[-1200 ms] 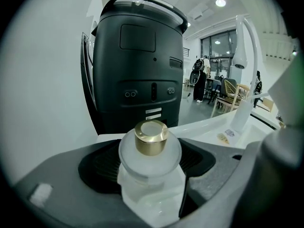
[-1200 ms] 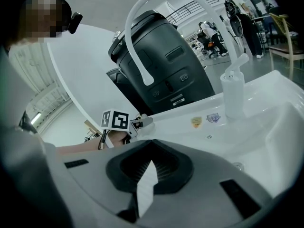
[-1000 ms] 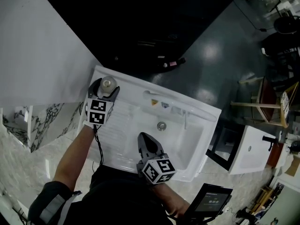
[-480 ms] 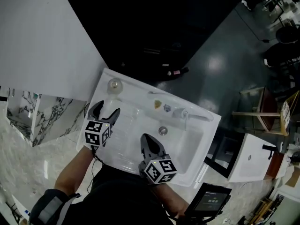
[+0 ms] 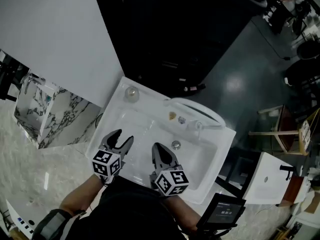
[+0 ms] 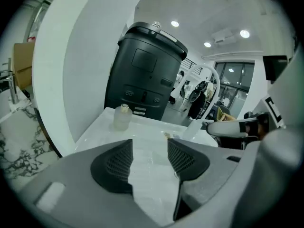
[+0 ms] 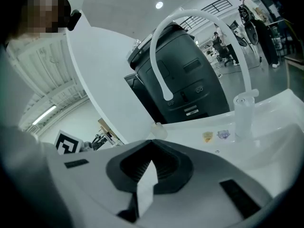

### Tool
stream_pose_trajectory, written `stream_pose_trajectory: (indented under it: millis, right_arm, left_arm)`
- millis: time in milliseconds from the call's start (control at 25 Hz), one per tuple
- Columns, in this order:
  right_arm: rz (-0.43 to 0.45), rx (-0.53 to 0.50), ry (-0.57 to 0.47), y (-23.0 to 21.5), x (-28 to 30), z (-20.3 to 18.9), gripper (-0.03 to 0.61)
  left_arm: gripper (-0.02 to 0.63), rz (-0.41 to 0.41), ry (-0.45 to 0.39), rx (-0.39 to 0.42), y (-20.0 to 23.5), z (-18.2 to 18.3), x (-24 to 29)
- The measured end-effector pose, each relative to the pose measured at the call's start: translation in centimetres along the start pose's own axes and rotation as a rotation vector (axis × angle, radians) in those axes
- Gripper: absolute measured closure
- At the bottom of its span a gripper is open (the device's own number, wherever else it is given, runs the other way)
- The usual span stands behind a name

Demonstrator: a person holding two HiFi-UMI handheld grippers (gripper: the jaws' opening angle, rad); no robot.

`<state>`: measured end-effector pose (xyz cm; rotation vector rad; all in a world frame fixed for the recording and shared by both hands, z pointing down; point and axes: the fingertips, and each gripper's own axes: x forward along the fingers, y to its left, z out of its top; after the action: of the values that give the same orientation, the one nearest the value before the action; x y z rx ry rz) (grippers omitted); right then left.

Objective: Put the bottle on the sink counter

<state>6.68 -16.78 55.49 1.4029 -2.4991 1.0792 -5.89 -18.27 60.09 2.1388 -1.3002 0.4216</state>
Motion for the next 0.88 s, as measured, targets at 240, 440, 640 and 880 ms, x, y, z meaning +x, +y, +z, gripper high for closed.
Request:
stream_pose_trajectory:
  millis: [240, 440, 640, 880]
  right_arm:
    - [0.048, -0.024, -0.013, 1.8, -1.0, 0.3, 0.583]
    - [0.075, -0.047, -0.038, 3.3, -1.9, 1.1, 0.583]
    - [0.102, -0.136, -0.092, 5.4, -3.2, 3.8, 0.583]
    - [0.134, -0.284, -0.221, 8.6, -5.8, 8.8, 0.583]
  left_arm:
    - [0.558, -0.026, -0.081, -0.033, -2.5, 1.0, -3.4]
    - [0.603, -0.035, -0.104, -0.095, -4.1, 1.3, -5.6]
    - [0.603, -0.032, -0.15, -0.078, -5.8, 3.1, -7.7]
    - [0.603, -0.039, -0.254, -0.015, -7.8, 7.5, -10.9]
